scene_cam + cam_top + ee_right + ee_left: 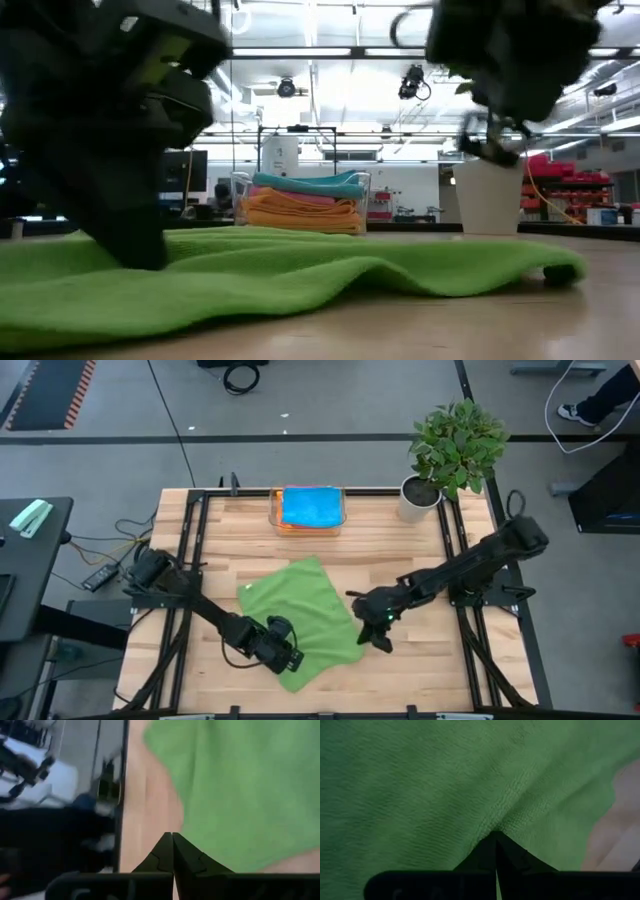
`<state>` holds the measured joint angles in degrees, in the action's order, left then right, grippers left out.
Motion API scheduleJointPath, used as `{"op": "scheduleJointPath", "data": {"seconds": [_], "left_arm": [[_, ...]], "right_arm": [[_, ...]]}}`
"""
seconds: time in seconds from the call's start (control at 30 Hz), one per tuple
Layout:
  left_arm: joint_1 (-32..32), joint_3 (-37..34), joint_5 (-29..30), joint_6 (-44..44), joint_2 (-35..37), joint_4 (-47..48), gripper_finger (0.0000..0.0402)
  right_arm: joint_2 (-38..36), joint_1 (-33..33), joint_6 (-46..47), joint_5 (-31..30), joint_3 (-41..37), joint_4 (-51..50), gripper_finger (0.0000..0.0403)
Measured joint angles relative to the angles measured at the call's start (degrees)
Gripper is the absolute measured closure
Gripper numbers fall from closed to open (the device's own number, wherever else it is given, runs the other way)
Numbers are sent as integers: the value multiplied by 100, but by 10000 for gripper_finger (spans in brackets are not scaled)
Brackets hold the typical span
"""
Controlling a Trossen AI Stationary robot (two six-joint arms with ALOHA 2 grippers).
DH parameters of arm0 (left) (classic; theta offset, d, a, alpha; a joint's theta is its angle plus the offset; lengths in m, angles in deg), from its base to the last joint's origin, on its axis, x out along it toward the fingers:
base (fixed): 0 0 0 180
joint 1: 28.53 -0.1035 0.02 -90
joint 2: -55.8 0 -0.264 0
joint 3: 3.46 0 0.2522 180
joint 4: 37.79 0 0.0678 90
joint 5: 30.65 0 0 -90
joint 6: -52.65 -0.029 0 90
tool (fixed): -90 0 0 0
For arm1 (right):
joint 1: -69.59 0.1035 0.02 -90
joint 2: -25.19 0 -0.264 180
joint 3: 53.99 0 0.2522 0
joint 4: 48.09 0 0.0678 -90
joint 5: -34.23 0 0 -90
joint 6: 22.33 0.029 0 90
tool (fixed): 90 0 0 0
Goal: Fold microfiber towels
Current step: Fold the green microfiber towel
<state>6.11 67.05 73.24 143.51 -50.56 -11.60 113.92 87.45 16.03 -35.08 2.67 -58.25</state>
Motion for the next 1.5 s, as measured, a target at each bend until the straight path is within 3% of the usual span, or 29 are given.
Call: {"op": "scheduleJointPath", "data": {"seconds": [0.17,0.27,0.5,0.7,0.9,1.5], "left_arm": [[116,-39,-4,-532,327,505,386],[242,-11,24,-832,547,486,391],[782,5,21,-1765,589,-926,377],[1277,-7,40,-2892,487,-1241,332],[1371,10,48,-3460,410,-1198,304],[1397,42,-15,-3847,-394,-1239,301]], "right_arm": [[-708,149,-1025,-1251,87,-25,399],[-836,328,-1638,-1408,74,-94,396],[-380,1139,-2849,-2044,51,-443,366],[179,1437,-2441,-2876,61,-111,342],[286,1420,-1755,-3009,72,-3,332],[281,1441,-1300,-3186,72,75,331]]}}
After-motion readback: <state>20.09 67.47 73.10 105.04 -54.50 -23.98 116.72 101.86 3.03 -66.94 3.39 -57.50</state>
